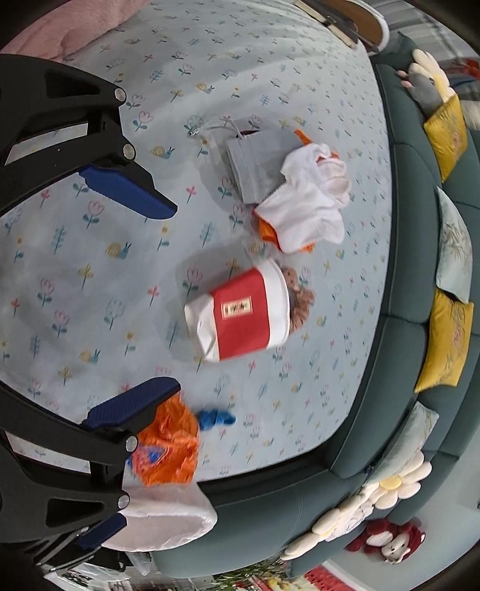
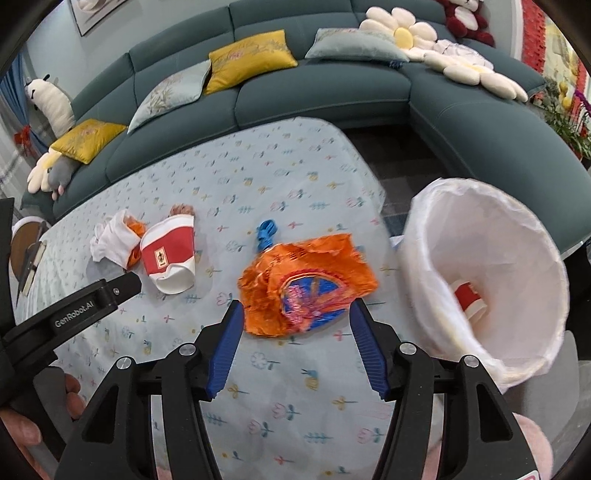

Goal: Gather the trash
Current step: 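Move both open tools back toward the orange bag on the table, then grasp the orange plastic bag with the right tool while the left tool grasps the red-and-white paper cup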

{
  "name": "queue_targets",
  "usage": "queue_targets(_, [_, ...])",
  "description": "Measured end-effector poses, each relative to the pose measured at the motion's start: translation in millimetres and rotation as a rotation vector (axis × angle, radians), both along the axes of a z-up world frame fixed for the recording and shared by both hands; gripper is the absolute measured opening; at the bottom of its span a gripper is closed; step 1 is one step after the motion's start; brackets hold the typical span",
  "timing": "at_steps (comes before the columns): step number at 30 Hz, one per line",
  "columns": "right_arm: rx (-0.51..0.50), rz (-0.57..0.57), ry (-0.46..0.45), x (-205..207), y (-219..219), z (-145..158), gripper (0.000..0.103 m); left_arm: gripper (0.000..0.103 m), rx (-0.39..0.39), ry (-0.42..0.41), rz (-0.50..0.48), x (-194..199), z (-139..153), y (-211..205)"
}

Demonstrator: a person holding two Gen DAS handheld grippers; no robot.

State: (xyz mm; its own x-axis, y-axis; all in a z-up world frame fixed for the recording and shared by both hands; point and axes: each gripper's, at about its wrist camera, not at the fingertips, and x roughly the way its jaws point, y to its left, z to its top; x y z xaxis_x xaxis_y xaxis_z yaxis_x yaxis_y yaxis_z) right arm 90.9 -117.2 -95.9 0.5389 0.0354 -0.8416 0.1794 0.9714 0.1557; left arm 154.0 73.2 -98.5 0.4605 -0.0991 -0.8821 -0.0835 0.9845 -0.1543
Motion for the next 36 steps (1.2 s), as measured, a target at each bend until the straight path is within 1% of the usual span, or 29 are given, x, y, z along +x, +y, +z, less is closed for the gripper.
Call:
queue_targets(6, [0.004, 0.024, 0.047, 25, 18, -25, 0.057, 0.083, -0.026, 0.041, 0.021, 21, -17, 11])
queue_targets(14, [0.003, 0.028, 0.095, 53, 24, -49, 0.057, 0.084, -0.051, 0.083, 0.039, 58, -38, 13])
queue_targets(16, [0.006, 0.029, 0.104, 57, 24, -54, 0.054, 0.083, -0.053, 0.091, 0.044, 65, -44, 14])
queue_targets(17, [0.005, 0.028, 0.110, 59, 24, -57, 0.053, 0.080, -0.059, 0.096, 0.043, 67, -47, 14])
queue_targets(18, [0.009, 0.029, 0.117, 60, 24, -59, 0.048, 0.074, -0.066, 0.103, 0.042, 69, -49, 15])
queue_targets(19, [0.013, 0.031, 0.125, 61, 23, -62, 0.044, 0.070, -0.082, 0.112, 0.040, 71, -53, 16])
queue_targets(22, [0.017, 0.027, 0.143, 62, 22, -71, 0.038, 0.062, -0.118, 0.111, 0.030, 73, -56, 14])
queue_targets(23, [0.019, 0.025, 0.142, 62, 22, -73, 0.037, 0.057, -0.124, 0.101, 0.016, 72, -55, 12])
queue_targets(24, [0.020, 0.022, 0.139, 61, 22, -73, 0.036, 0.049, -0.126, 0.096, 0.002, 72, -54, 10])
queue_targets(25, [0.021, 0.020, 0.138, 60, 22, -73, 0.035, 0.045, -0.131, 0.088, -0.015, 72, -52, 7])
queue_targets(26, [0.021, 0.019, 0.138, 60, 22, -73, 0.033, 0.036, -0.135, 0.085, -0.024, 72, -51, 5])
queue_targets(27, [0.025, 0.021, 0.138, 60, 22, -73, 0.028, 0.032, -0.139, 0.082, -0.031, 71, -49, 3])
queue_targets(28, [0.030, 0.023, 0.140, 59, 21, -73, 0.024, 0.030, -0.138, 0.078, -0.035, 71, -48, 2])
queue_targets(30, [0.039, 0.030, 0.141, 59, 21, -72, 0.018, 0.024, -0.146, 0.065, -0.049, 69, -43, -1])
queue_targets(36, [0.039, 0.044, 0.115, 52, 25, -59, 0.013, 0.022, -0.132, 0.040, -0.086, 56, -29, -11])
